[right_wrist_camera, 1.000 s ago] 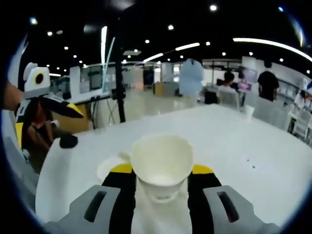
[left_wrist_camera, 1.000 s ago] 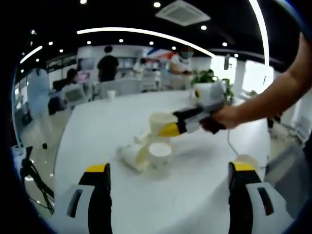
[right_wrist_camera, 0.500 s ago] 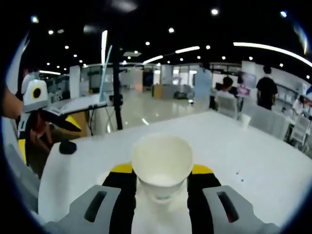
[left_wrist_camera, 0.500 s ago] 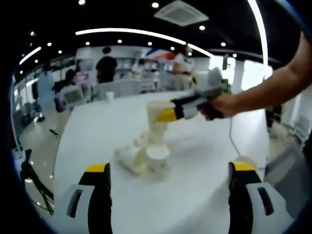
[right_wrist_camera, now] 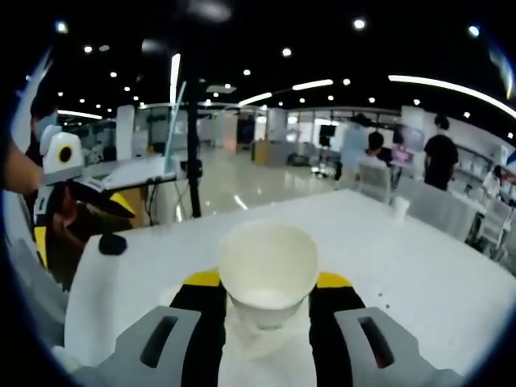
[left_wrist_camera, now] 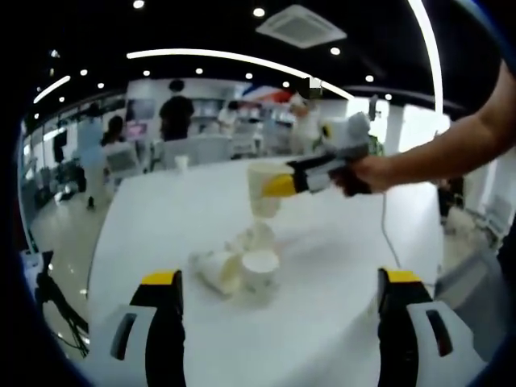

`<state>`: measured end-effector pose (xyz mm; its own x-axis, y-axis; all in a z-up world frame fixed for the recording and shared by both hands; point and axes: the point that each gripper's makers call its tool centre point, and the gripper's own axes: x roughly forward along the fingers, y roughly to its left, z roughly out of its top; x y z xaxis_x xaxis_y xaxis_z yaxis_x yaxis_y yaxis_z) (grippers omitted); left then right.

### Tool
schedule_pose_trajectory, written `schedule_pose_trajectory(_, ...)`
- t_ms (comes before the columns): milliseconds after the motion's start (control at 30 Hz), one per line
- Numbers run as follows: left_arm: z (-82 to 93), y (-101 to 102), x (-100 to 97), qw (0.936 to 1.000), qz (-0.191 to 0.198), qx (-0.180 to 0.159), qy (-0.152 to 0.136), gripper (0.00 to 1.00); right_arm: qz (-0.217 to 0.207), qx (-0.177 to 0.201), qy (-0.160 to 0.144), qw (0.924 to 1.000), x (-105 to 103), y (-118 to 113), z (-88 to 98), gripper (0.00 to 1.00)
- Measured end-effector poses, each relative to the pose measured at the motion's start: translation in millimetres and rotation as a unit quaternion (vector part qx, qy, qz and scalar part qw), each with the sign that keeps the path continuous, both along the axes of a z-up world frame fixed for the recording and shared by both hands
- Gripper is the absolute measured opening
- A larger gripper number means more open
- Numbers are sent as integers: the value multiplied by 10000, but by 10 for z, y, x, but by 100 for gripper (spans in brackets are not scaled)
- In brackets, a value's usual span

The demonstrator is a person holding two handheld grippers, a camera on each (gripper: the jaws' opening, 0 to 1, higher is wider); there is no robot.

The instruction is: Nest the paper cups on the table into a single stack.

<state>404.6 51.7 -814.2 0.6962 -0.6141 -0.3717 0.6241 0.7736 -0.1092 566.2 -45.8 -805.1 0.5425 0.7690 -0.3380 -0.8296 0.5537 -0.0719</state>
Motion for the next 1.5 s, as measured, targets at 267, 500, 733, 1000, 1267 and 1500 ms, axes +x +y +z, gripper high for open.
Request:
schedule_pose_trajectory(267,45,-21,14,10000,-10,-7,-19,100,5,37,-31,10000,-70,-56,72,37)
schedule_pose_trajectory(500,99,-55,21,10000,-33,-85,-37,100,0,54,-19,10000,-160,-159,96,37)
schedule_pose_trajectory(733,159,-125,52,9998,-100,-103,-128,100,-16,47,-11,10000,-273,-284,133,37)
schedule_pose_trajectory(1000,202,-244,65,9995,-227,-102,-182,100,-38,65,-57,10000,-421,-406,229,37)
schedule_pose_trajectory(1267,213,-360,67,9990,-409,-62,-189,100,-63,68,-105,9999,-576,-526,288,37)
schedule_pose_trajectory(1500,242,-374,58,9986,-467,-69,-217,100,-31,67,-120,9999,-722,-547,324,37)
